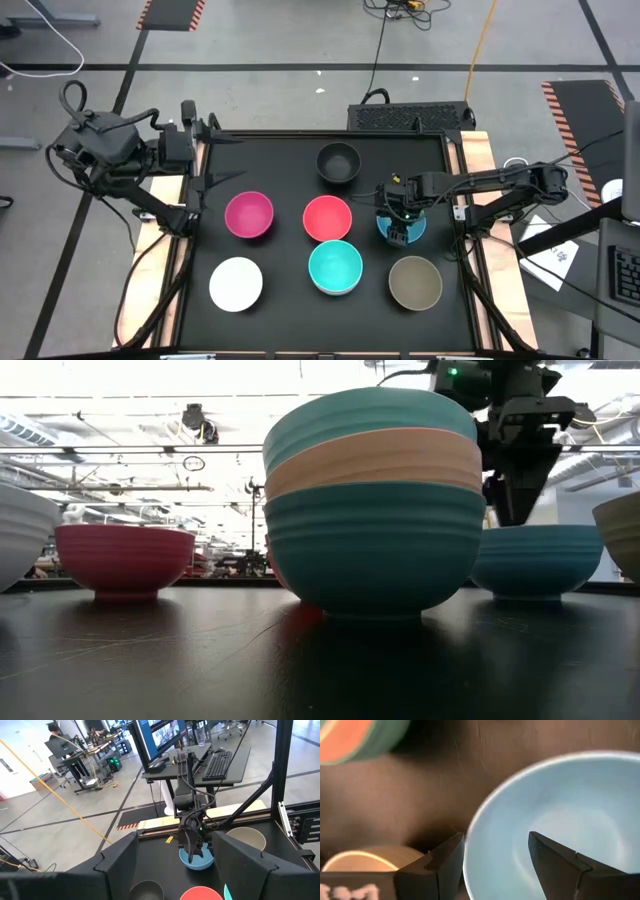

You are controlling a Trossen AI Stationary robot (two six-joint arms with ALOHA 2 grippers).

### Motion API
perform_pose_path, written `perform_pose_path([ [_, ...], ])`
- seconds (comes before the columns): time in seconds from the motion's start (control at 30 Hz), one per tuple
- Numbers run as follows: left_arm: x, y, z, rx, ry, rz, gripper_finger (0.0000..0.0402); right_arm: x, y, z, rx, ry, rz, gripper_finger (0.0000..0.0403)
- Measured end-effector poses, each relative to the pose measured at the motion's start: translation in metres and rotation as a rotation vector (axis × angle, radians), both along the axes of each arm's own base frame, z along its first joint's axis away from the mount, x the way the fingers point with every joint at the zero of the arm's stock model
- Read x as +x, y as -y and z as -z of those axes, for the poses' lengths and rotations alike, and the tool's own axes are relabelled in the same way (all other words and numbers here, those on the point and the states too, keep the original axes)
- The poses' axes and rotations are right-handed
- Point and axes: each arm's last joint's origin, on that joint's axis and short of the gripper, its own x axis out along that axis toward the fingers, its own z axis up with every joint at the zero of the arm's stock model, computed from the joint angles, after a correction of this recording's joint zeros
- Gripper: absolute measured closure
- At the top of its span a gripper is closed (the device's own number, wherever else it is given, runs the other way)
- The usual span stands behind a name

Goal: Nest bowls inside each other
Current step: Stack the blue bowl on top of the light blue bowl

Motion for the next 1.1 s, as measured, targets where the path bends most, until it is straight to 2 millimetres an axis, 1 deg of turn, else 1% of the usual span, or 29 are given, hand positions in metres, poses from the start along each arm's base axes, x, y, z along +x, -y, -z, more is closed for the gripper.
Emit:
perform_pose_path([
  [0.27, 0.000, 0.000, 0.000, -0.001, 0.000, -0.001, 0.0144, 0.001, -0.001, 0.000, 0.004, 0.007, 0.006, 0.0188],
  [0.4, 0.000, 0.000, 0.000, -0.002, 0.001, -0.001, 0.0144, 0.002, -0.004, -0.001, 0.055, 0.024, -0.009, 0.0188],
  [0.53, 0.000, 0.000, 0.000, -0.013, 0.002, -0.003, 0.0144, 0.003, -0.007, -0.001, 0.061, 0.013, 0.011, 0.0188],
  [0.7, 0.000, 0.000, 0.000, -0.015, 0.002, -0.004, 0.0144, 0.008, -0.011, 0.009, 0.065, -0.024, 0.011, 0.0188],
  [0.87, 0.000, 0.000, 0.000, -0.014, 0.002, -0.004, 0.0144, 0.016, -0.012, 0.028, 0.051, -0.110, 0.008, 0.0190],
  [0.93, 0.000, 0.000, 0.000, -0.014, 0.002, -0.004, 0.0144, 0.017, -0.010, 0.035, 0.014, -0.138, 0.002, 0.0203],
  [0.97, 0.000, 0.000, 0.000, -0.015, 0.002, -0.004, 0.0144, 0.018, -0.010, 0.036, 0.009, -0.143, -0.010, 0.0216],
  [1.03, 0.000, 0.000, 0.000, -0.015, 0.002, -0.004, 0.0144, 0.019, -0.008, 0.038, -0.013, -0.130, -0.024, 0.0255],
  [1.1, 0.000, 0.000, 0.000, -0.015, 0.002, -0.004, 0.0144, 0.021, -0.008, 0.036, -0.035, -0.110, -0.048, 0.0308],
])
